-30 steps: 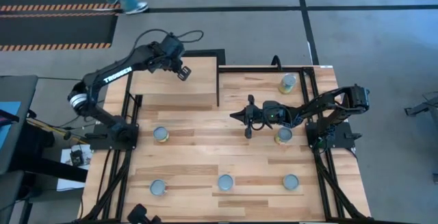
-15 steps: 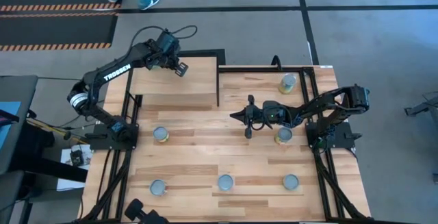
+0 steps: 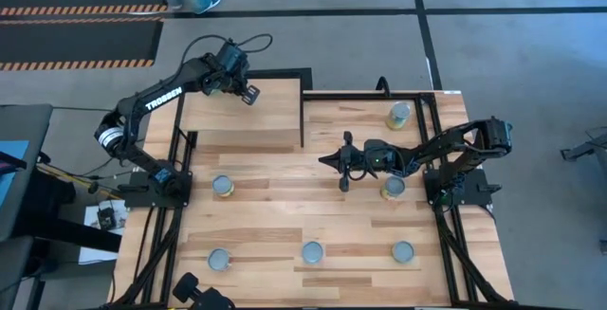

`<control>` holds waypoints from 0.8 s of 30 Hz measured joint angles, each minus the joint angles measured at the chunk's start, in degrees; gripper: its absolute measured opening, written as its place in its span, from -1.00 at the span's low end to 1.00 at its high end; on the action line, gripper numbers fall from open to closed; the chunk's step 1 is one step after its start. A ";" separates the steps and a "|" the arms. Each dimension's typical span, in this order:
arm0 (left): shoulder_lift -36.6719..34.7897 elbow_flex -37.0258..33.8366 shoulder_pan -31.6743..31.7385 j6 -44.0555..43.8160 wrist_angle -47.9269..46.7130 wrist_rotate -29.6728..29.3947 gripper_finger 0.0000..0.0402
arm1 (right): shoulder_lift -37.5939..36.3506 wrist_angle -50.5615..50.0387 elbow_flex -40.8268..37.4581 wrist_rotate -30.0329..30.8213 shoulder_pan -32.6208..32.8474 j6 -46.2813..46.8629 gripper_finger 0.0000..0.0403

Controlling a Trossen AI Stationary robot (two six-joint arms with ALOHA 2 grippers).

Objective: Pick and place cans onto a shelf
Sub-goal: Put the canned tuna on the shelf

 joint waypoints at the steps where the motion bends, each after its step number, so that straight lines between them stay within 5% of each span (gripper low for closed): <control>1: 0.00 0.00 0.00 0.00 -0.02 0.00 -0.96 | 0.00 -0.01 0.00 0.00 0.00 0.00 -0.95; 24: 0.00 0.00 -0.81 0.46 -1.17 -0.02 -0.85 | 0.00 0.00 0.00 0.00 0.00 -0.02 -0.94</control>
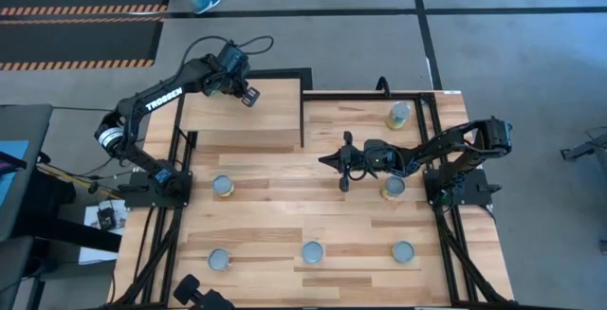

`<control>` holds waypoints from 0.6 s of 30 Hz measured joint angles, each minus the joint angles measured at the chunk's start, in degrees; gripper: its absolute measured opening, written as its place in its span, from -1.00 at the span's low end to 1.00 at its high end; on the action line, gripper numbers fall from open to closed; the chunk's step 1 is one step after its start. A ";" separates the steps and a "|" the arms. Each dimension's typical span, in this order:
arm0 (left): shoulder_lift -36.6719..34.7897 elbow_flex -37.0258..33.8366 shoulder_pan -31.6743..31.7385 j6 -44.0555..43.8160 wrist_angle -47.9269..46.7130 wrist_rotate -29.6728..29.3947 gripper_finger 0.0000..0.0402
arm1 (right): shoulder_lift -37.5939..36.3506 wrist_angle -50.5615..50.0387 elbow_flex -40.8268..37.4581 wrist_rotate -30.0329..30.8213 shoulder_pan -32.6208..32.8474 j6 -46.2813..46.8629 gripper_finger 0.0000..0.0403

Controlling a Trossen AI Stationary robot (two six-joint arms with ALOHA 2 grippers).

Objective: Pick and place cans onto a shelf
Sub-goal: Put the canned tuna on the shelf

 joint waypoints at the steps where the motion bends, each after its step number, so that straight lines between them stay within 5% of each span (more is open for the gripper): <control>1: 0.00 0.00 -0.06 0.00 0.00 0.00 -0.85 | 0.00 -0.02 0.00 0.00 0.00 0.00 -0.94; 18: 0.00 -0.04 -0.11 1.36 -0.10 -0.12 -0.85 | 0.00 0.00 0.00 0.00 0.00 0.00 -0.94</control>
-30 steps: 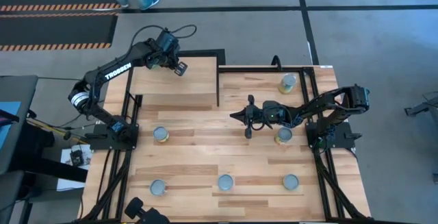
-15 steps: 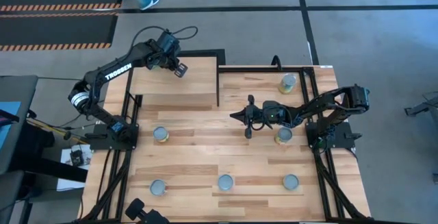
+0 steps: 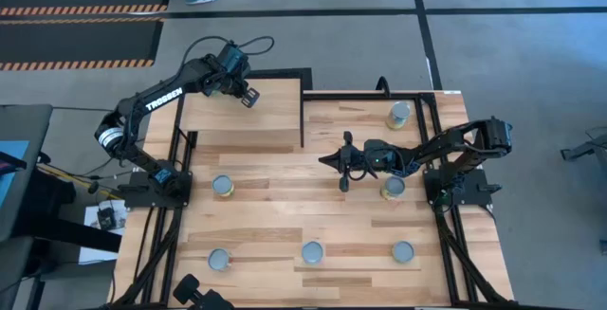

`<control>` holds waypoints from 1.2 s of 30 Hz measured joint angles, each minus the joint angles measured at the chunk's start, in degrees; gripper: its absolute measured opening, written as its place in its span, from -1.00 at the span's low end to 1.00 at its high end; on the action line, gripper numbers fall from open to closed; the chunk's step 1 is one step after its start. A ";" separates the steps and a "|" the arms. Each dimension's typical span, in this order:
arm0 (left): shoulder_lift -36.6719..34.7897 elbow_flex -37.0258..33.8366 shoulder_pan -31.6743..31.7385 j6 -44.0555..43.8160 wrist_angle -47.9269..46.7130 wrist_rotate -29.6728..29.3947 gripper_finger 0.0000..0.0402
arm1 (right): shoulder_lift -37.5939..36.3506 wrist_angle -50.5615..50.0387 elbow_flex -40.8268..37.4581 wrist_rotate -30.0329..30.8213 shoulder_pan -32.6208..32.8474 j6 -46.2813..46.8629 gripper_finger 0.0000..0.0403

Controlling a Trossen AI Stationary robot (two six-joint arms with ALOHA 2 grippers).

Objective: Pick and place cans onto a shelf
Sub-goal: Put the canned tuna on the shelf

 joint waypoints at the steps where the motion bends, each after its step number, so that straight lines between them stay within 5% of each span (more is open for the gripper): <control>1: 0.00 0.00 0.00 0.15 0.00 -0.09 -0.85 | 0.00 -0.02 0.00 0.00 0.00 0.00 -0.94; 21: 0.00 -0.02 -0.31 1.25 0.02 0.38 -0.84 | 0.00 -0.26 0.00 0.00 0.00 -0.08 -0.94; 36: 0.00 2.12 -2.12 2.52 -0.61 0.10 -0.32 | 0.00 -0.28 0.00 0.00 0.00 -0.30 -0.94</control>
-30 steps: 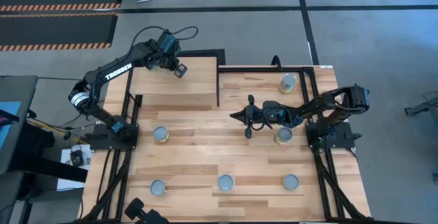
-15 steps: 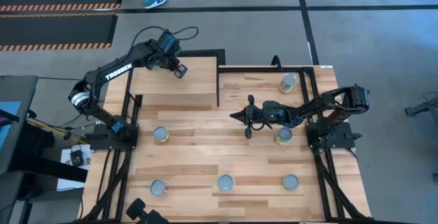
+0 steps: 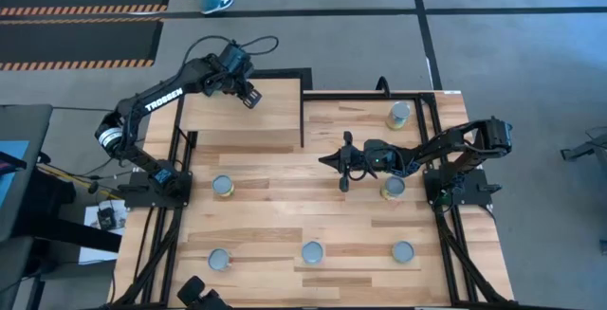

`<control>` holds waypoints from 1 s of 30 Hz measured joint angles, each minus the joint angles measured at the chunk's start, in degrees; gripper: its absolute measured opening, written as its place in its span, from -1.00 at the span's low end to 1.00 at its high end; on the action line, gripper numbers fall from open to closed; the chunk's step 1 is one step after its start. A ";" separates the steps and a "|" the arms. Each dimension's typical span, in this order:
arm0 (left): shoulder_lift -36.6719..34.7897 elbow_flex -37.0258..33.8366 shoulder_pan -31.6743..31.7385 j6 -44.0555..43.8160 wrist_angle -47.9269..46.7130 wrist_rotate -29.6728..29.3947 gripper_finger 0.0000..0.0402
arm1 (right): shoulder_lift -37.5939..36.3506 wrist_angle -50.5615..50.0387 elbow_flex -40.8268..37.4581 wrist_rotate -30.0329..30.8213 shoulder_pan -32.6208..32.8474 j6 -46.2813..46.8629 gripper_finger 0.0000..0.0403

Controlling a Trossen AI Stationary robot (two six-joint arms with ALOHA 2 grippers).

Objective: Pick and place cans onto a shelf
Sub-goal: Put the canned tuna on the shelf

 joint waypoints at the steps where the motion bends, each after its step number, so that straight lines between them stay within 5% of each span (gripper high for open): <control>1: 0.00 0.69 -0.22 0.04 -0.34 0.02 -0.31 | 0.00 0.02 0.00 0.00 0.00 -0.02 -0.94; 8: -2.25 2.65 -4.47 2.43 -0.88 0.01 -0.39 | 0.00 0.07 0.00 0.00 0.00 -0.16 -0.94; 17: -3.10 -3.99 -9.62 4.75 2.91 -0.38 -0.96 | 0.00 0.09 0.00 0.00 0.00 -0.22 -0.94; 24: -2.78 -6.01 -8.18 5.69 5.65 -8.55 -0.99 | 0.01 0.22 0.00 0.00 0.00 -0.17 -0.94; 30: -2.78 -6.98 -6.28 5.72 4.98 -7.41 -1.00 | 0.00 0.46 0.02 0.00 0.00 -0.17 -0.94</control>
